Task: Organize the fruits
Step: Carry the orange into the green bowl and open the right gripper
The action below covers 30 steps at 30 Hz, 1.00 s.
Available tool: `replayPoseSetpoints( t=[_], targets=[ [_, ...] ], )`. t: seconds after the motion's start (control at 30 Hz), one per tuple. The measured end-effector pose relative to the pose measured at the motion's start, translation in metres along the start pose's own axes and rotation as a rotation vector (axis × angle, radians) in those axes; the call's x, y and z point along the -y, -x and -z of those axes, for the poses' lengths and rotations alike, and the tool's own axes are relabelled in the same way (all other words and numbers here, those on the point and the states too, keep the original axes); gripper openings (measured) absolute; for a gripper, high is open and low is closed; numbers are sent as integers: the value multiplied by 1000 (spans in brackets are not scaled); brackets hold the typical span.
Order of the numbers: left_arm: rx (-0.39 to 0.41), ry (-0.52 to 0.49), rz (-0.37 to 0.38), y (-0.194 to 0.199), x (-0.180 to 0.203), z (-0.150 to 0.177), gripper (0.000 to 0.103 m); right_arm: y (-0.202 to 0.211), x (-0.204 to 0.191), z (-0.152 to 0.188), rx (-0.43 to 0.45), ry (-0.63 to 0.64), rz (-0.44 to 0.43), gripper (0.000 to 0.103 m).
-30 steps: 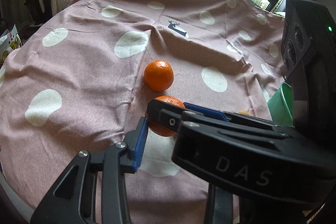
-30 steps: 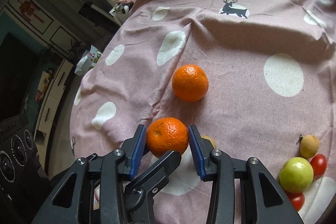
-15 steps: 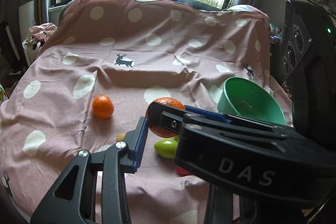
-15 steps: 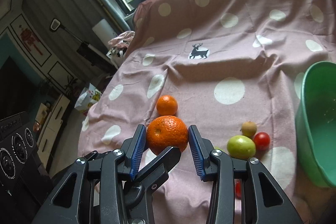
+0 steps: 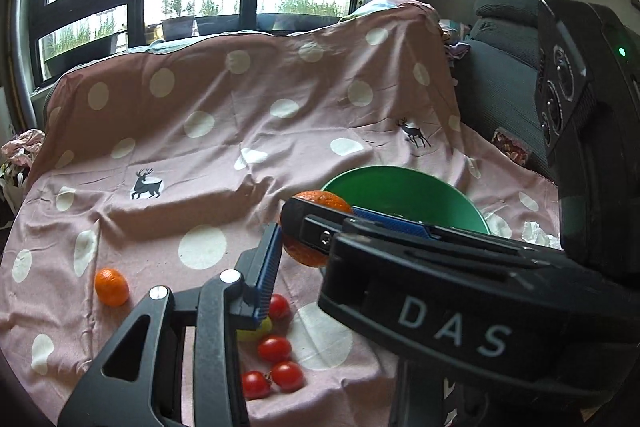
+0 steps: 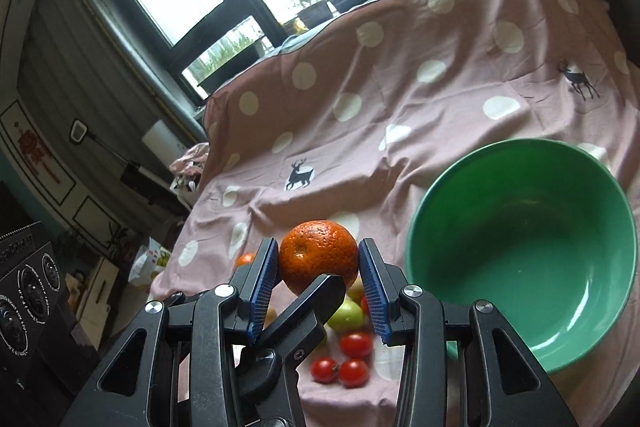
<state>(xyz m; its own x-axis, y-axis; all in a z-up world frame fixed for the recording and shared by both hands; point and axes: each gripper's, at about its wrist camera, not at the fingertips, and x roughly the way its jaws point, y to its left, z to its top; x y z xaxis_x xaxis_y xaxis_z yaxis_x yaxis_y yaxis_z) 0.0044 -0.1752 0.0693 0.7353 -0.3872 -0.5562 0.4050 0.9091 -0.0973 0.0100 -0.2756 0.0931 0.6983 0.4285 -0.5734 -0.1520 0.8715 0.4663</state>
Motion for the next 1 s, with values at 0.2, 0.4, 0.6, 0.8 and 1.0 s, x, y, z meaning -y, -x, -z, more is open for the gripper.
replayPoseSetpoints(
  t=[0.2,0.4,0.6,0.8,1.0],
  targets=[
    [-18,-51,76,-24,33,-8,37,16,36,-6,35,-81,54,44],
    [-66,-62,145,-50,51,-7,37,17,67,-7,15,-151,103,44],
    [-131,-41,202,-73,58,-3,37,12,89,-6,-29,-198,162,44],
    [-186,-9,247,-90,58,4,37,5,102,-4,-78,-231,210,44],
    [-217,20,281,-98,54,9,37,0,104,-3,-111,-222,257,44]
  ],
)
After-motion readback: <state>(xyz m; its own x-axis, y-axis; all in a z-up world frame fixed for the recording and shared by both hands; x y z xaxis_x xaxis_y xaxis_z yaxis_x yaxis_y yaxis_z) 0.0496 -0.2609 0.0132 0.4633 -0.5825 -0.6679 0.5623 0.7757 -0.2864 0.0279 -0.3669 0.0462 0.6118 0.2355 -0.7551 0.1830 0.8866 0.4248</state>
